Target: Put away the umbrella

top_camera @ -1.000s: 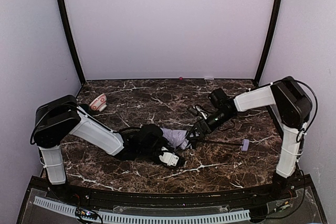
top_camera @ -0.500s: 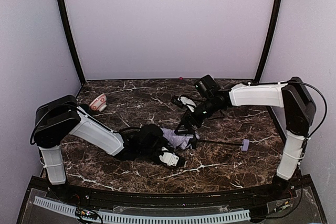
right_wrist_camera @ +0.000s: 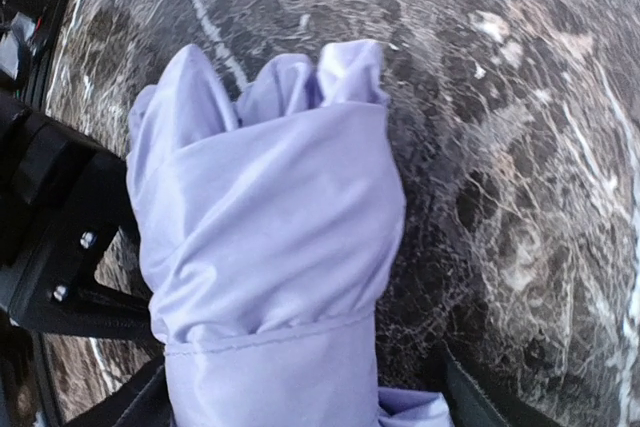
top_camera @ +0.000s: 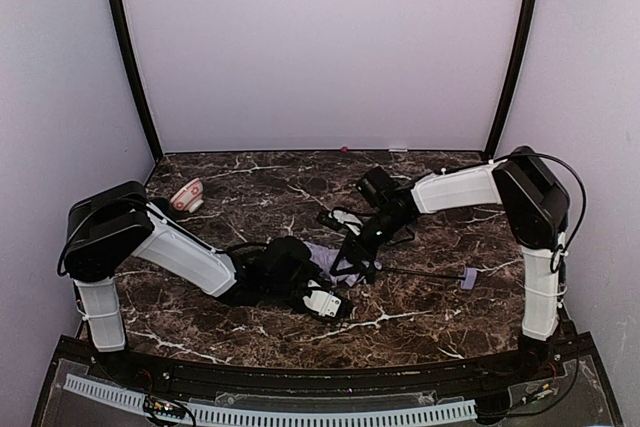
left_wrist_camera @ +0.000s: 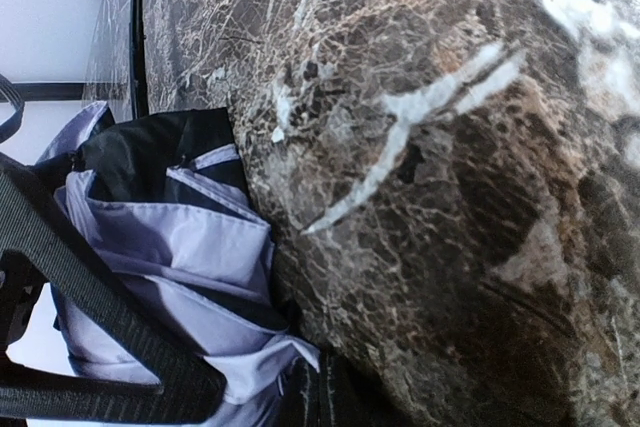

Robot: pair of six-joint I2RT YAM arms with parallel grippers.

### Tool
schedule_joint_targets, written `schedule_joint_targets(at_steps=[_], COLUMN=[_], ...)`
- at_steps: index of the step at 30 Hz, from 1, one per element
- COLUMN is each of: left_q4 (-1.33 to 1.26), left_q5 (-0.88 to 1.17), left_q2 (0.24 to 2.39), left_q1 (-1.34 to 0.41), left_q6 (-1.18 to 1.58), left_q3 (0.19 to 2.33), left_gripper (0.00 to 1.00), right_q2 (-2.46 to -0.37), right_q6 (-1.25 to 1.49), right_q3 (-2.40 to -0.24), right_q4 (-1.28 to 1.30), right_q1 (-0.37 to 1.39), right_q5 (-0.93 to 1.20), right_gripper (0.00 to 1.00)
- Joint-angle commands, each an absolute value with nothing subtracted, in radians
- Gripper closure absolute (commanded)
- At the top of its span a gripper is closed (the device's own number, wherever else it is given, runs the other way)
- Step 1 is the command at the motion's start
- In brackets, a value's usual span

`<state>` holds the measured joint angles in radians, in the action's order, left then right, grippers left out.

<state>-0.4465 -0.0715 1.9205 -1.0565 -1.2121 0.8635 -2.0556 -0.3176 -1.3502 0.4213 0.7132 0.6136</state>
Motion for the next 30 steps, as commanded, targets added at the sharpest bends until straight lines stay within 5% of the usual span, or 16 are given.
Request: schedule_joint_targets(at_steps=[1, 7, 10, 14, 15, 18, 21, 27, 30], left_q4=[-0.253, -0.267, -0.294, -0.370, -0.400, -0.476, -0.514, -0.509, -0.487], left_q5=[-0.082, -0.099, -0.129, -0.184, -0.191, -0.178, -0.126, 0.269, 0.359], left_q2=[1.955, 1.929, 1.907, 1.865, 1.848, 1.761, 1.596, 1.183, 1.241], left_q1=[-1.051, -1.051, -1.051, -1.051, -1.051, -1.051, -1.049, -0.930, -0.879], left_q6=[-1.215, -1.193, -1.175, -1.123, -1.098, -0.998, -0.852, -0.339, -0.128], left_q3=[0.830, 0.814, 0.795, 0.756, 0.744, 0.698, 0.637, 0.556, 0.633], left_gripper=[1.00, 1.00, 1.00, 0.99, 0.92, 0.49, 0.31, 0.29, 0.50], right_q2=[-2.089, -2.110, -2.099, -2.062, -2.050, -2.004, -1.942, -1.688, -1.604], right_q6=[-0.344, -0.350, -0.342, -0.326, -0.313, -0.284, -0.263, -0.210, -0.188], right_q3=[-1.330, -1.329, -1.326, -1.326, -1.325, -1.310, -1.291, -1.217, -1.197], right_q4=[0.428, 0.435, 0.428, 0.421, 0.416, 0.395, 0.378, 0.263, 0.208], right_q1=[0.718, 0.718, 0.717, 0.707, 0.701, 0.678, 0.661, 0.654, 0.661], right_q5=[0.583, 0.589, 0.602, 0.633, 0.642, 0.677, 0.685, 0.601, 0.595], right_gripper=[0.30, 0.57, 0.85, 0.99, 1.00, 1.00, 1.00, 1.00, 1.00])
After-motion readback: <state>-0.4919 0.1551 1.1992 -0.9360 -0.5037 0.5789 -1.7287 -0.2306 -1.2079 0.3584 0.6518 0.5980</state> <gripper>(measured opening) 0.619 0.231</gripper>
